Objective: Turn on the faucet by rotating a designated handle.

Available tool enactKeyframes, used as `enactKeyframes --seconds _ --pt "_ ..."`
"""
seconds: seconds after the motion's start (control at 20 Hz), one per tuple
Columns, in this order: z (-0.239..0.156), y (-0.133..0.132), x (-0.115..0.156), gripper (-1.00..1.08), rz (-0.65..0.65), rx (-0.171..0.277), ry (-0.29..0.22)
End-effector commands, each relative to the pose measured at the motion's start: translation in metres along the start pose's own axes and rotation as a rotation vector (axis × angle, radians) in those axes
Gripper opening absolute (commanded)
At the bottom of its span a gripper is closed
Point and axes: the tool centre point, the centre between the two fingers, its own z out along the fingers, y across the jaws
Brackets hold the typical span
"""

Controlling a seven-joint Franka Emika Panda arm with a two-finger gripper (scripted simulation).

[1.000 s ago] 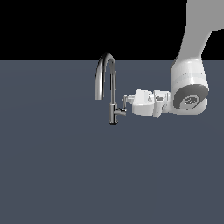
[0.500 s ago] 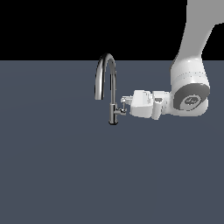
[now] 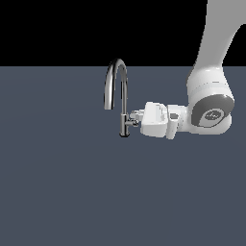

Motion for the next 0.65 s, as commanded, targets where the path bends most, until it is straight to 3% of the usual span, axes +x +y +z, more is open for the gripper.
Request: enactKeyframes --seconds 0.0,0.05,0.6 --pt "-0.009 0.014 0.014 -1.0 0.027 0.008 0.006" --pt "-0.001 0.003 0.0 -1.0 0.001 0.0 -0.001" --pt "-0.009 0.028 0.065 -1.0 0.027 0.008 0.006"
